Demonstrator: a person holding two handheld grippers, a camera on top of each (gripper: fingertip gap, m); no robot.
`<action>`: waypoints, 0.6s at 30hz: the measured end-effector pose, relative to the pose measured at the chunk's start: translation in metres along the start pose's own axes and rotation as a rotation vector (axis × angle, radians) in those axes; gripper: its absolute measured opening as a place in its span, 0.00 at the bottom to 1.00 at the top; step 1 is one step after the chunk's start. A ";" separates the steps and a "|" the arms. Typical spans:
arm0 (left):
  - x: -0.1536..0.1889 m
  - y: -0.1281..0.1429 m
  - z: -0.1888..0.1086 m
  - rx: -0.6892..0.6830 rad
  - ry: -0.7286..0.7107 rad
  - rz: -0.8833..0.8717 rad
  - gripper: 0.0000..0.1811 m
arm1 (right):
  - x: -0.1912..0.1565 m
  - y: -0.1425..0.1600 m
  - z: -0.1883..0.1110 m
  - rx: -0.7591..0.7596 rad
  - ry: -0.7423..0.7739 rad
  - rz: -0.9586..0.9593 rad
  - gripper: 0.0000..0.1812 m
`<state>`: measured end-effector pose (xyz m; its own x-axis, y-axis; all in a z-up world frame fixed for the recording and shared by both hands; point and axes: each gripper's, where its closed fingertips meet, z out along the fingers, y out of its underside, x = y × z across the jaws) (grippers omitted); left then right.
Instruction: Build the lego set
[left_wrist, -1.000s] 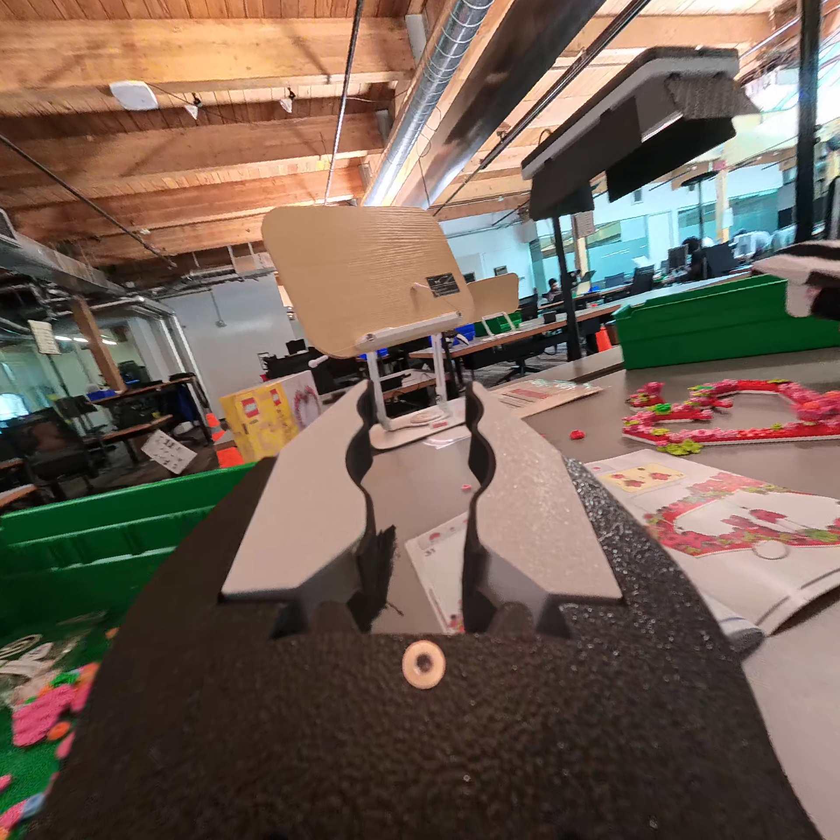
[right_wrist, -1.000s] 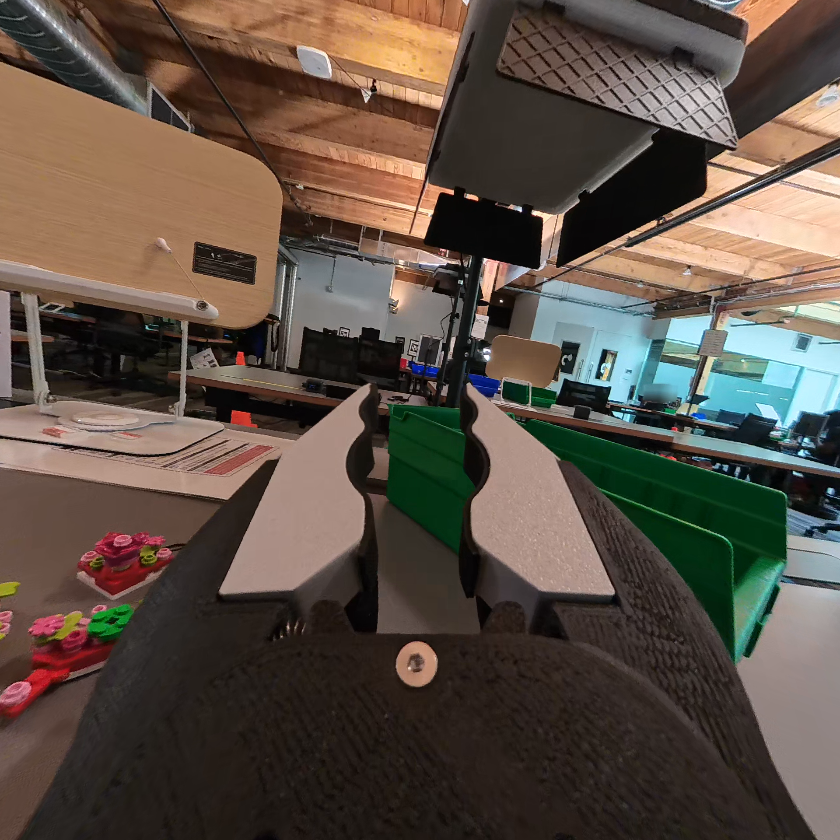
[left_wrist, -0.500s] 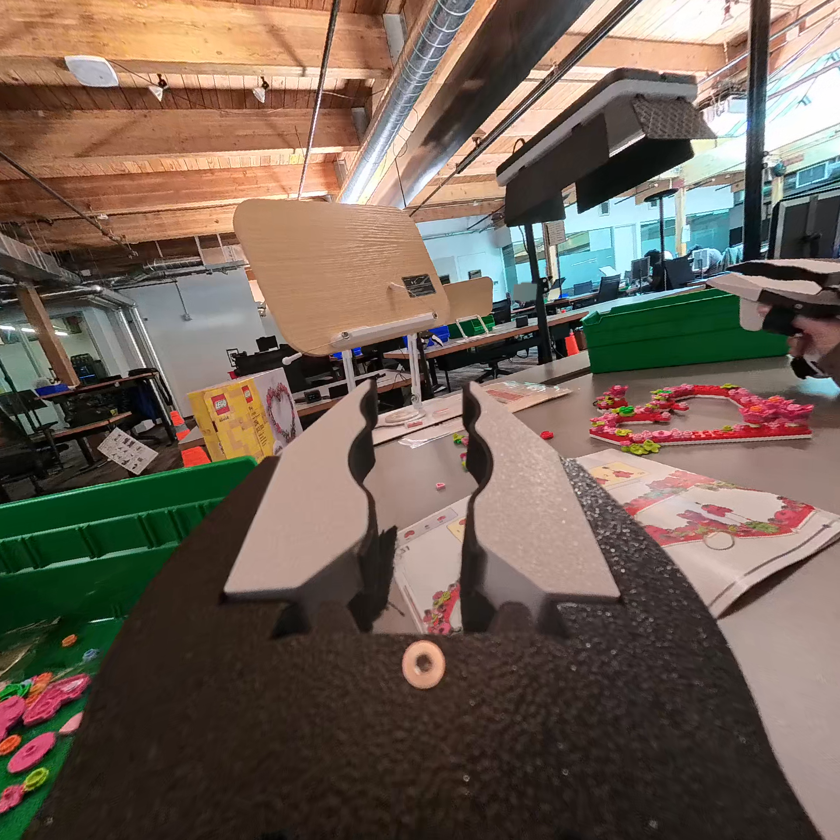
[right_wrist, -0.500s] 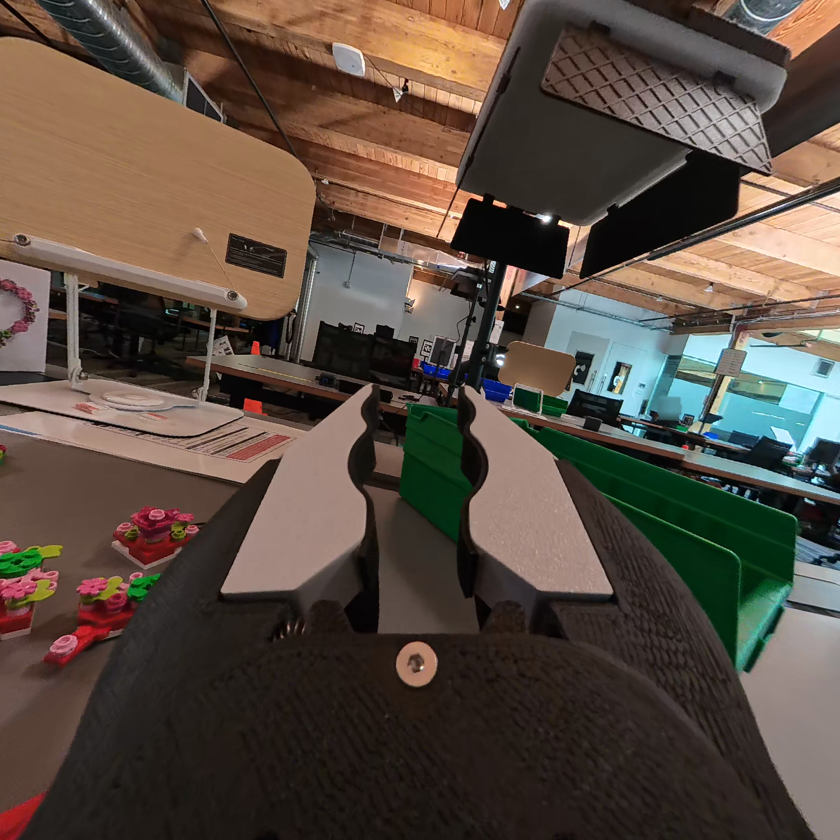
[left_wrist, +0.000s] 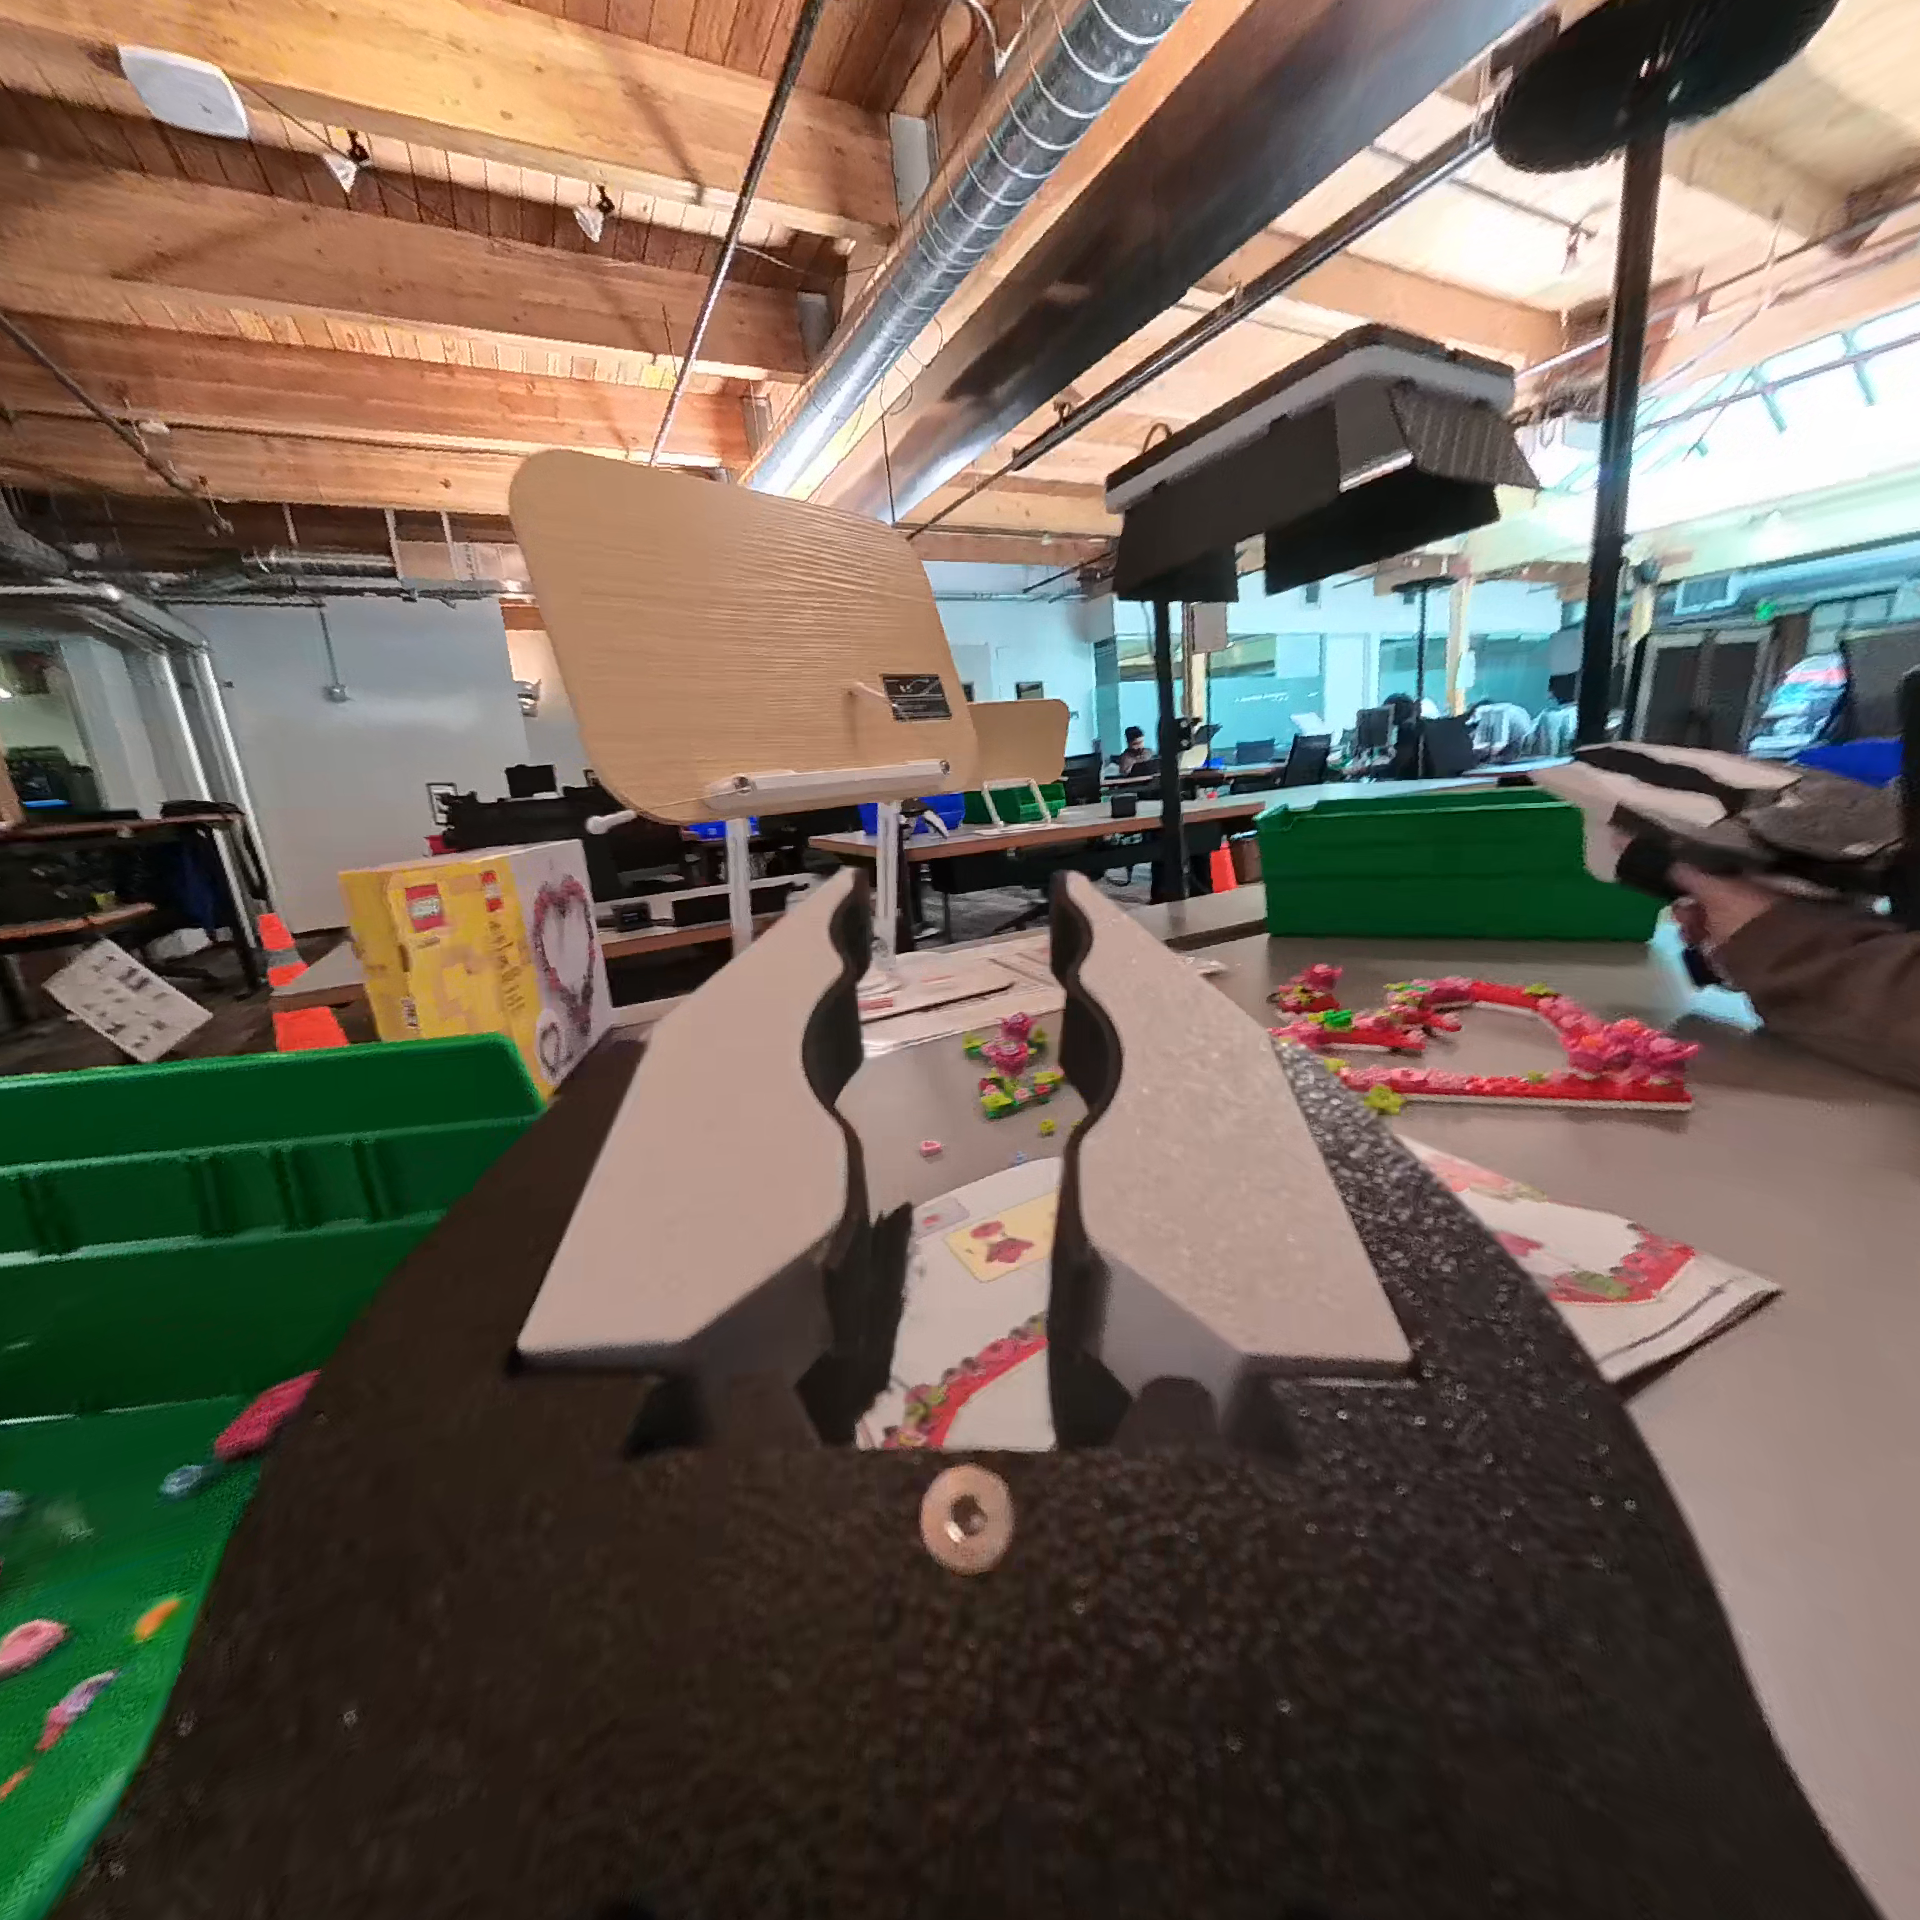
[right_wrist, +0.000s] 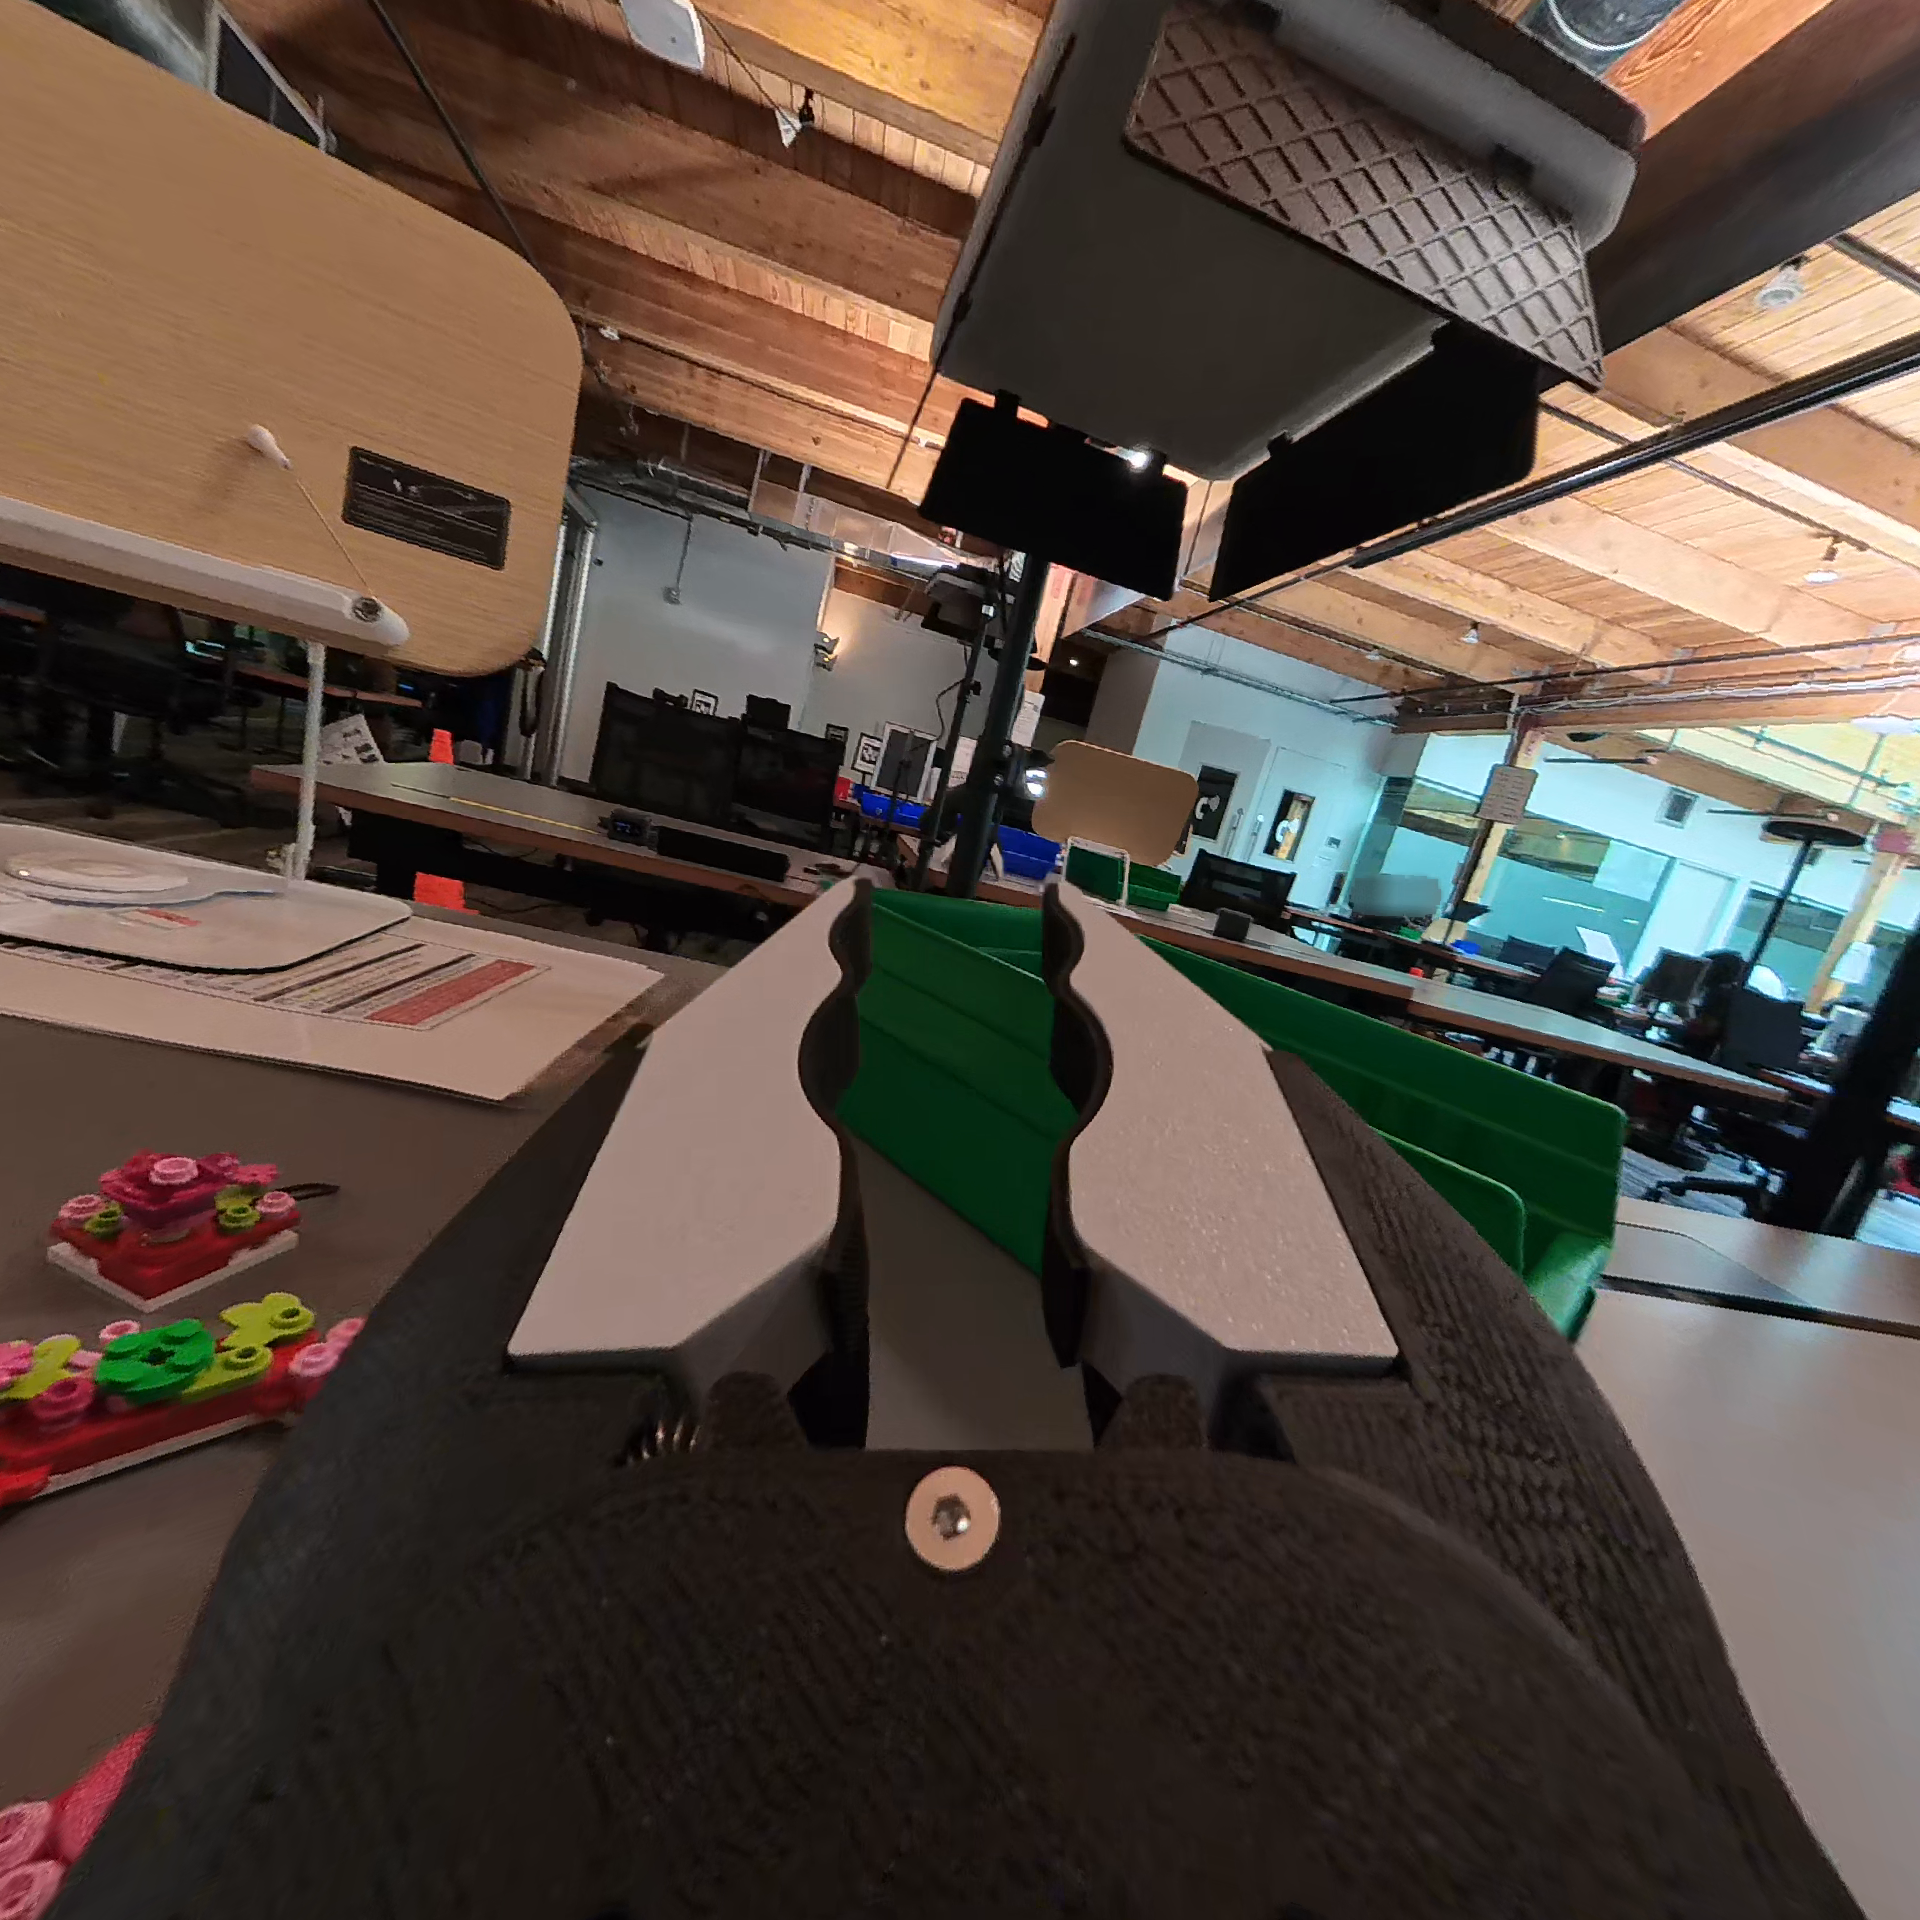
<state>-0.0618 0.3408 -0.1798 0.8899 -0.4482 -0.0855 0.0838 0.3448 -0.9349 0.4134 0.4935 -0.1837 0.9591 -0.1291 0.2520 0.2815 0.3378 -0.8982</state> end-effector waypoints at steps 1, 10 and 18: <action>0.002 0.000 0.000 0.000 0.015 -0.022 0.17 | 0.002 0.001 0.000 -0.008 0.015 -0.013 0.17; 0.009 0.001 -0.011 -0.032 0.207 -0.144 0.19 | 0.006 0.015 0.006 -0.111 0.104 -0.193 0.17; -0.016 0.003 -0.020 -0.053 0.164 -0.197 0.19 | 0.009 0.024 0.010 -0.169 0.137 -0.295 0.16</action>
<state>-0.0846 0.3324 -0.1882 0.7741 -0.6312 0.0494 0.2206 0.1958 -0.9555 0.4294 0.5092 -0.1990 0.8212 -0.3258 0.4685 0.5250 0.1098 -0.8440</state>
